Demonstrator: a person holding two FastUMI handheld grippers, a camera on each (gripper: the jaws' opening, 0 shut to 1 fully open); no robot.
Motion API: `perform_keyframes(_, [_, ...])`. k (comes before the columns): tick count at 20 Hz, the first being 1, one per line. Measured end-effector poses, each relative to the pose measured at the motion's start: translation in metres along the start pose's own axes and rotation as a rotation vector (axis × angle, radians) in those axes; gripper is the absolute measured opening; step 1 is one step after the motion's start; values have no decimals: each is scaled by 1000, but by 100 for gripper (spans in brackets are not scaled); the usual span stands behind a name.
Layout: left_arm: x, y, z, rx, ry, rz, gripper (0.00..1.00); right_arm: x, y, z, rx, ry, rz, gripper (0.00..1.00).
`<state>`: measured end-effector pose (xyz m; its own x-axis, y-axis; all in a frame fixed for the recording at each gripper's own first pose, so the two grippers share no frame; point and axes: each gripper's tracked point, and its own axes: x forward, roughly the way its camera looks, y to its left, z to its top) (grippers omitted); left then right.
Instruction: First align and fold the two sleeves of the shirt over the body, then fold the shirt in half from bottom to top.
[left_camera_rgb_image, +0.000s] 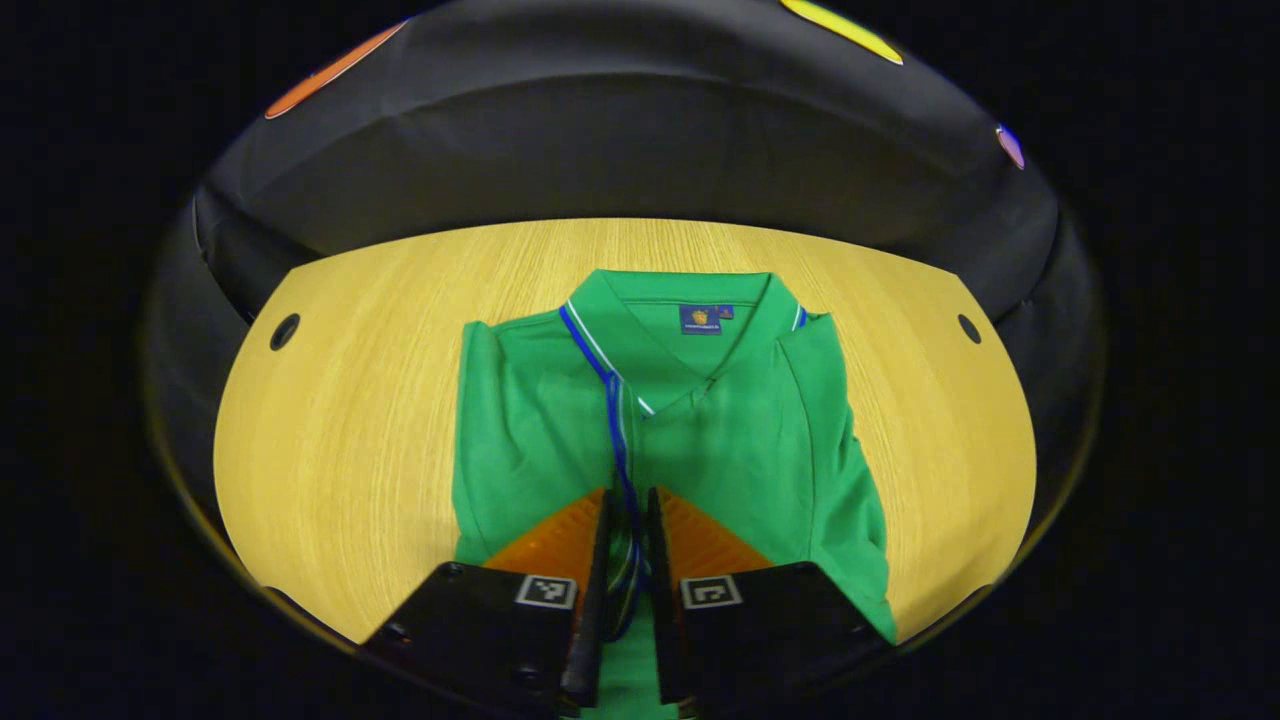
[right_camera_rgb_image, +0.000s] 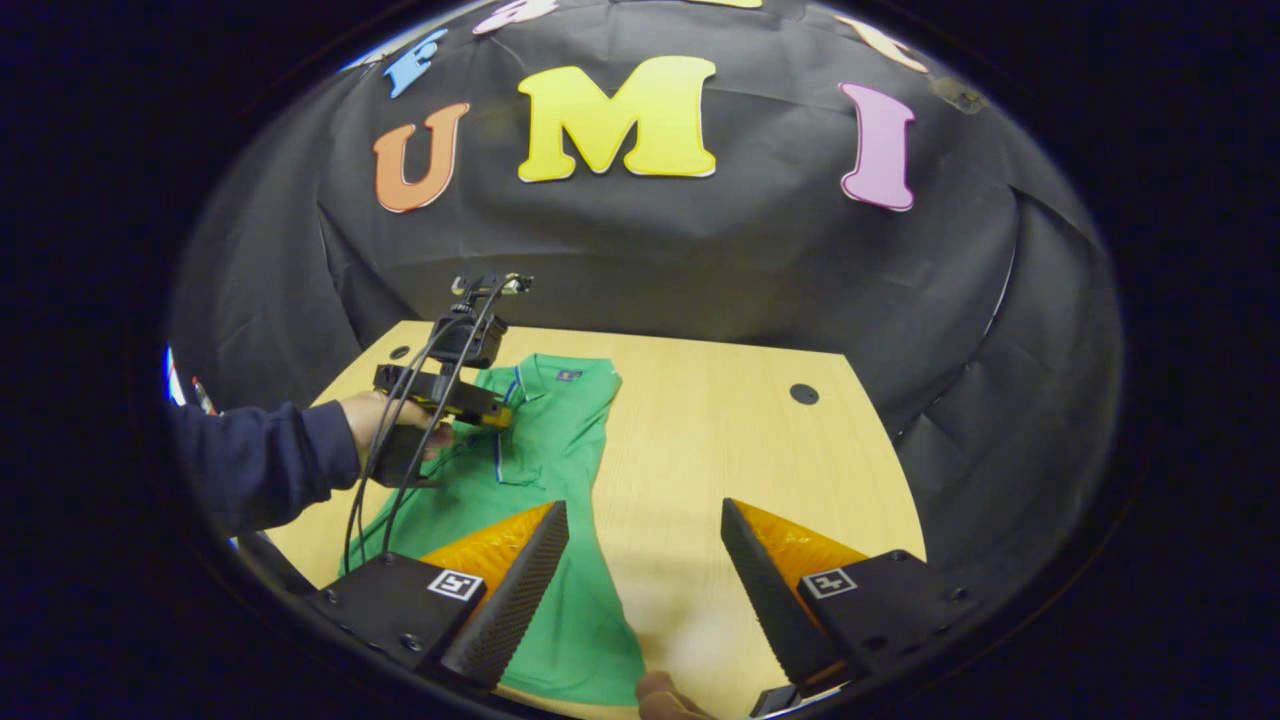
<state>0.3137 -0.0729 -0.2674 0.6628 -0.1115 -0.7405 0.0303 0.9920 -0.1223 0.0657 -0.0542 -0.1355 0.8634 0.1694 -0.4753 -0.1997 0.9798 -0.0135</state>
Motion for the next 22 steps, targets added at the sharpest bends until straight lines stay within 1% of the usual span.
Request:
perform_keyframes(1, [-7, -15, 12, -14, -8, -27, 55, 0, 0, 0, 2, -1, -2, 98])
perform_keyframes(2, [-18, -14, 14, -21, -24, -39, 67, 0, 0, 0, 5, -1, -4, 99])
perform_keyframes(4, [-33, -8, 19, -21, -62, -21, 75, 1, 2, 0, 13, -1, -12, 99])
perform_keyframes(5, [-43, -3, 22, -16, -86, -8, 82, 1, 3, 0, 18, -2, -17, 99])
perform_keyframes(6, [-55, 2, 25, -10, -109, 0, 83, 1, 5, 0, 22, -3, -20, 98])
perform_keyframes(7, [-65, 4, 27, -6, -132, -1, 93, 1, 8, -2, 24, -1, -23, 99])
perform_keyframes(8, [-78, 6, 28, -2, -153, -7, 93, 0, 12, -3, 27, -2, -25, 99])
perform_keyframes(9, [-93, 9, 28, 1, -175, -16, 84, -1, 16, -5, 29, -2, -31, 99])
perform_keyframes(10, [-107, 12, 27, 7, -192, -25, 94, -3, 20, -6, 36, -7, -36, 99])
perform_keyframes(11, [-122, 17, 24, 11, -212, -32, 91, -6, 25, -7, 46, -14, -37, 99])
perform_keyframes(13, [-146, 28, 13, 17, -239, -38, 100, -11, 36, -13, 64, -20, -45, 99])
perform_keyframes(15, [-168, 39, -1, 24, -252, -40, 99, -16, 46, -21, 69, -28, -45, 99])
perform_keyframes(18, [-199, 60, -38, 26, -248, -32, 99, -19, 58, -37, 42, -40, -35, 99])
perform_keyframes(21, [-215, 78, -83, 10, -217, -4, 99, -21, 65, -64, 6, 2, -11, 100])
perform_keyframes(22, [-219, 81, -98, -6, -205, 2, 99, -20, 67, -73, -11, 18, 9, 98])
